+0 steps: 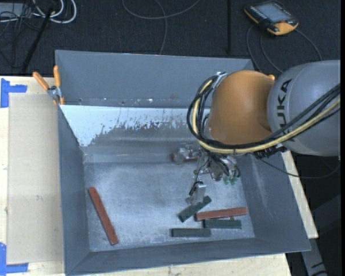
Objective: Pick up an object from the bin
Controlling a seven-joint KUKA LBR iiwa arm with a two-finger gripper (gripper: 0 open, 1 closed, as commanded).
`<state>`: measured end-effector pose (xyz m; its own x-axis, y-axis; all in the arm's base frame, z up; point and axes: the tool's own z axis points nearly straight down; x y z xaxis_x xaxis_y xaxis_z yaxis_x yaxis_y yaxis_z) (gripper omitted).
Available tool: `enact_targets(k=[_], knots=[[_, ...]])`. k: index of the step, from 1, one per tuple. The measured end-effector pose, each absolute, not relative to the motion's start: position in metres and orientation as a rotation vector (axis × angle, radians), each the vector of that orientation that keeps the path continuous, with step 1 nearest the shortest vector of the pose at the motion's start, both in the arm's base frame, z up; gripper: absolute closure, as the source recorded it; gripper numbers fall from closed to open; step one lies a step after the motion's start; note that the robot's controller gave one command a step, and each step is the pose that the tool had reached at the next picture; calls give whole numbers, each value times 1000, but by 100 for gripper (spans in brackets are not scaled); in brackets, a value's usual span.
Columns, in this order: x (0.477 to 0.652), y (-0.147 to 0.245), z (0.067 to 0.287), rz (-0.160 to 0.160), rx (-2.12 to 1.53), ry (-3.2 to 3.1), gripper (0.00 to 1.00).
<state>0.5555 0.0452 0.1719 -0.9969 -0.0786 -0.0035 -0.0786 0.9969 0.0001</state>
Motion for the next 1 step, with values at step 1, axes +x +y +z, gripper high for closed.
enact_targets(k=[1], knots=[[523,46,105,-1,-289,3126,0]])
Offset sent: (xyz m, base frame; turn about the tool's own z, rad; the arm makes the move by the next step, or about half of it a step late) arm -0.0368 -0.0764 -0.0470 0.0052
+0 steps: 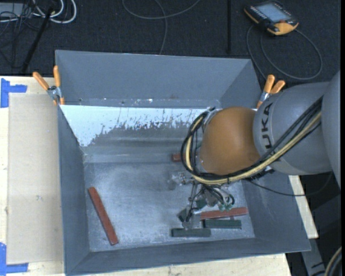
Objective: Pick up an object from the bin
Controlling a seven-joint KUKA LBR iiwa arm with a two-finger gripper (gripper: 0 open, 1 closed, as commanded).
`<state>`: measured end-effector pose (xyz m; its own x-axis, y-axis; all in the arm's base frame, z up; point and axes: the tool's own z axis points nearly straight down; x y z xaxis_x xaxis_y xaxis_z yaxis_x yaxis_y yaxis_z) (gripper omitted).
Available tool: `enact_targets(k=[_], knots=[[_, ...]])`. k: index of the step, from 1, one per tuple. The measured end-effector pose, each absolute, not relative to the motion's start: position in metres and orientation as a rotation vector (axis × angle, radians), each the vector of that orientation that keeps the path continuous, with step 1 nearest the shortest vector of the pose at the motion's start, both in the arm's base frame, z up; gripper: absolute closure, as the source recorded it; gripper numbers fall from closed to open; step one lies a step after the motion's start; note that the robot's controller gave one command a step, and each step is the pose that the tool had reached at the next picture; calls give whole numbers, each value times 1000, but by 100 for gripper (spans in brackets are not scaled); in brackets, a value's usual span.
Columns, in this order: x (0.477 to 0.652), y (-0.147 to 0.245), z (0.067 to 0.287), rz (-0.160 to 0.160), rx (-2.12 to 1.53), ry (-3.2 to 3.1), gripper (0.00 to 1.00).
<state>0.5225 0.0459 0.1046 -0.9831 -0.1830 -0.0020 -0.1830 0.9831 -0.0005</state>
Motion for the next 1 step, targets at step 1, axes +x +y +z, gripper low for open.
enact_targets(k=[1], knots=[[515,4,104,6,-206,3143,0]])
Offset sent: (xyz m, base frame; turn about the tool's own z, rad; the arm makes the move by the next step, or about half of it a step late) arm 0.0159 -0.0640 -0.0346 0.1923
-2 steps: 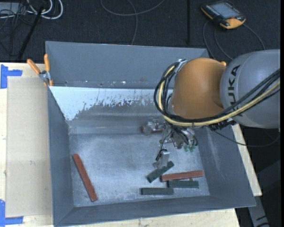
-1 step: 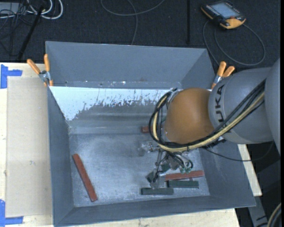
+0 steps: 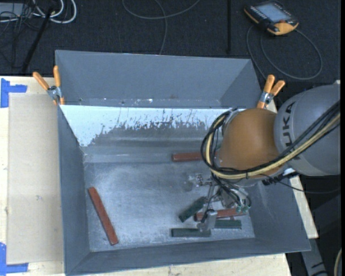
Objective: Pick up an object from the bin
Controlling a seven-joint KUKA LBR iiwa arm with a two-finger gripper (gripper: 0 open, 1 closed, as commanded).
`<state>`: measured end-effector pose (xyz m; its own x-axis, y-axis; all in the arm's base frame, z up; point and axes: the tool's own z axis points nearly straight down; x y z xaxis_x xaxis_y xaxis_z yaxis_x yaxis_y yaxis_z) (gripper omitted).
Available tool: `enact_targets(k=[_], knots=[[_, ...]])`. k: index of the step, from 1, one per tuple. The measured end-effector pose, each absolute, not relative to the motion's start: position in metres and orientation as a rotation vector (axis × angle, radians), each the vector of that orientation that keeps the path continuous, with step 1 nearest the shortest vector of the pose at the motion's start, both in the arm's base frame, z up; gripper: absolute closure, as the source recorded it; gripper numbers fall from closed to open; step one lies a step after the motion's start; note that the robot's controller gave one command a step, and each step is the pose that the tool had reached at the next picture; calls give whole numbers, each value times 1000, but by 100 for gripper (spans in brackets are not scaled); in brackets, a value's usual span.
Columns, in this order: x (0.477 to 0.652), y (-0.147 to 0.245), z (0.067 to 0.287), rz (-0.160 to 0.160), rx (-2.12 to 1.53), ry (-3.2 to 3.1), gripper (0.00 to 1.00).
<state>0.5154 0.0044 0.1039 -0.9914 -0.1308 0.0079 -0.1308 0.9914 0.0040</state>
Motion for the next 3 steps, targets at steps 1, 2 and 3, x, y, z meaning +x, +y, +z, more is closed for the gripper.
enact_targets(k=[1,2,3], knots=[[538,-18,72,-2,-13,-3134,100],[538,-18,72,-2,-14,-3134,100],[504,11,198,-1,-24,-3142,100]])
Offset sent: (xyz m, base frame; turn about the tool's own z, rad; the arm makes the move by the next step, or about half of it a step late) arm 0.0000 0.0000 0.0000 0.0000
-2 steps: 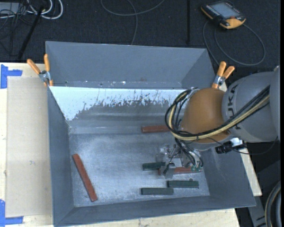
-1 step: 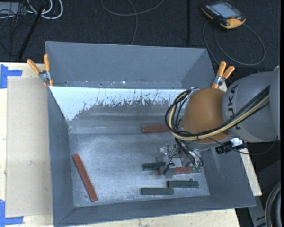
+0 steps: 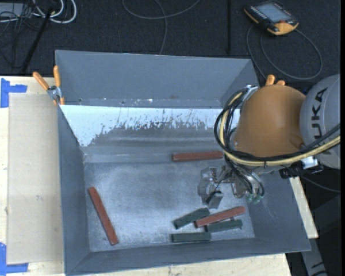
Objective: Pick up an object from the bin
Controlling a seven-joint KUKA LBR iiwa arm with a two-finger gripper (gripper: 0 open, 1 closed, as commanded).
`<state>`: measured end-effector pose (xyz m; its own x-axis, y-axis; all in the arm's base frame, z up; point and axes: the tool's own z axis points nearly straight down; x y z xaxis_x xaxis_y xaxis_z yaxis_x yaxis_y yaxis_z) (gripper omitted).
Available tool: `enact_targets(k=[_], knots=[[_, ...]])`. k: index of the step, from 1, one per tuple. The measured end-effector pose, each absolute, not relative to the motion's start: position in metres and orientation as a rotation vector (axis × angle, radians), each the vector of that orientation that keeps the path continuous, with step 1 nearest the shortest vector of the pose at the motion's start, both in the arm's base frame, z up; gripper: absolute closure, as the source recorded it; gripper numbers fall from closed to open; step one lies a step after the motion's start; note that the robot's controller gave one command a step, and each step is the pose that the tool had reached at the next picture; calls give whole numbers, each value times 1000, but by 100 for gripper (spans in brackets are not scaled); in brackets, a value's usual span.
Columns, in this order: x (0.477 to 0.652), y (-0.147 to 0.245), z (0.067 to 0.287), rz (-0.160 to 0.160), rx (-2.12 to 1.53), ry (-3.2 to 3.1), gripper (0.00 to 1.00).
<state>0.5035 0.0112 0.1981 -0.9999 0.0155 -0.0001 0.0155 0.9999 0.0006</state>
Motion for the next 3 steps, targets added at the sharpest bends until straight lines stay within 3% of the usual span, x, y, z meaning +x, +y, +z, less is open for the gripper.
enact_targets(k=[1,2,3], knots=[[503,11,198,1,27,3142,0],[503,11,198,1,28,3142,0],[500,10,155,0,-72,3136,0]])
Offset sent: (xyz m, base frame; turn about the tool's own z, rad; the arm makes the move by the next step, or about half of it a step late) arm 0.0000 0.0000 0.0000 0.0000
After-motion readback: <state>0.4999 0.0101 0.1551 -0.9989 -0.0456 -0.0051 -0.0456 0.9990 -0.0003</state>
